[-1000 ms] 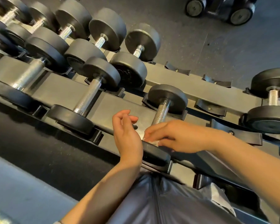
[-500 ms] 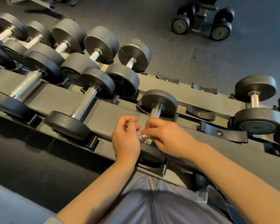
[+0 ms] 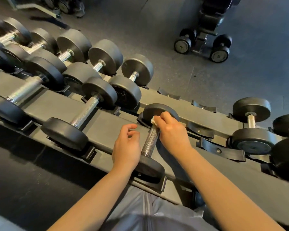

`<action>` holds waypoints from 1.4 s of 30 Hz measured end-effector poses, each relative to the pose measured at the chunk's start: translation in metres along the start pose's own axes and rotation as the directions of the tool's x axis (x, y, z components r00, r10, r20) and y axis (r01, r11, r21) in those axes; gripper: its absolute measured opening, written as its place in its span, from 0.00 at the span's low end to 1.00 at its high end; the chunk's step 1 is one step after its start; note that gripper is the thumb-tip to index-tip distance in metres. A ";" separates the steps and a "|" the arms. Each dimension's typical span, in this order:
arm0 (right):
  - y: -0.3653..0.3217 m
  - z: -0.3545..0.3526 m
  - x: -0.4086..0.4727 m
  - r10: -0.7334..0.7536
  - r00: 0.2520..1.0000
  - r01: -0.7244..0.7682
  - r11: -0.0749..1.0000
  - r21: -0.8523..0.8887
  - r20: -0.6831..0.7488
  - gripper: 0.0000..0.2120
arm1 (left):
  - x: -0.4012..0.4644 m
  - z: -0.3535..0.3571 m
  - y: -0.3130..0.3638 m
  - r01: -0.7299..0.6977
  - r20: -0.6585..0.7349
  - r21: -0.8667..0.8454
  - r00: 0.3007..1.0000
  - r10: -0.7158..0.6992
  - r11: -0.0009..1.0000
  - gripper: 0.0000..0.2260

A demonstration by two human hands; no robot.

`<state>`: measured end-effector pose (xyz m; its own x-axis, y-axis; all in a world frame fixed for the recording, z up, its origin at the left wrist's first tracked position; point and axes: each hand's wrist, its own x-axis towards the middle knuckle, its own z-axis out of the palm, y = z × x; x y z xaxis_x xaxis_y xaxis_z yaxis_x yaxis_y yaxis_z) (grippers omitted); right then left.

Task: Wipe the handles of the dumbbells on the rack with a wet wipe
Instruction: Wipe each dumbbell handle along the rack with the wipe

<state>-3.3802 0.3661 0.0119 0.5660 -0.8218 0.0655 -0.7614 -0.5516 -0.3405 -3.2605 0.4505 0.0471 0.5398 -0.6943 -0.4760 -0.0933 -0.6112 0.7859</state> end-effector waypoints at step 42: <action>0.001 0.020 0.001 0.038 0.959 -0.069 0.993 -0.101 -0.280 0.11 | 0.006 -0.008 -0.007 -0.437 0.175 0.138 0.894 0.412 0.889 0.05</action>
<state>-3.3745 0.3674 -0.0070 0.4252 -0.8494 0.3126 -0.8266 -0.5051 -0.2481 -3.2505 0.4539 0.0418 0.2977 -0.9393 -0.1706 -0.4343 -0.2924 0.8520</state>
